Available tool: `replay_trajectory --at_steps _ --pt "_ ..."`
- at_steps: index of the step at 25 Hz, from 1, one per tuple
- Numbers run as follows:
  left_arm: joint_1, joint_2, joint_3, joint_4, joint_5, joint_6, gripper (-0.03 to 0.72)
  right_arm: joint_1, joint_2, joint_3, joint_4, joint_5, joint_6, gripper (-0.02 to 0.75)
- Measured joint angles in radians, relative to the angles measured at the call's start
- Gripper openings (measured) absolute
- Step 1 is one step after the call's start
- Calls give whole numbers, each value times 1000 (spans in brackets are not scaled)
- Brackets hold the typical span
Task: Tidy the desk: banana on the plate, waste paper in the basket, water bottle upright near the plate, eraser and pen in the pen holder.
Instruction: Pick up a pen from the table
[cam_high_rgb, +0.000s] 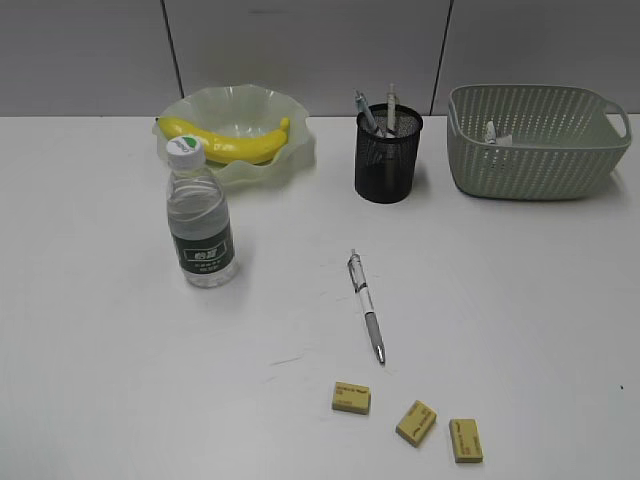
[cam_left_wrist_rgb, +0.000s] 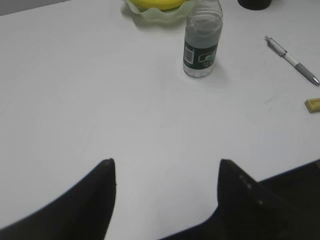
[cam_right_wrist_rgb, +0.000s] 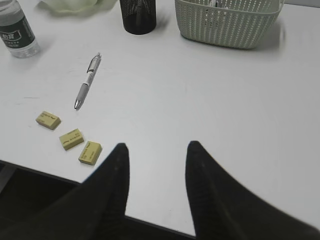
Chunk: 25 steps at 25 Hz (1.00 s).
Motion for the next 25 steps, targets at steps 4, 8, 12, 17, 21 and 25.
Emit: replay_trajectory --at_steps 4,8,12,17,21,25 --pt "0 -115 35 -17 84 -1 490 0 0 0 0 0 0 307" --pt "24 -192 77 -16 21 -10 424 0 0 0 0 0 0 307" --pt "41 -204 93 -16 -10 -10 392 0 0 0 0 -3 0 306" --pt "41 -204 94 -20 -15 -10 388 0 89 -12 1 -31 -8 306" --pt "85 -234 94 -34 -19 -10 383 0 419 -24 7 -126 -9 308" --pt "201 -253 94 -35 -20 -10 382 0 885 -83 49 -405 -33 309"
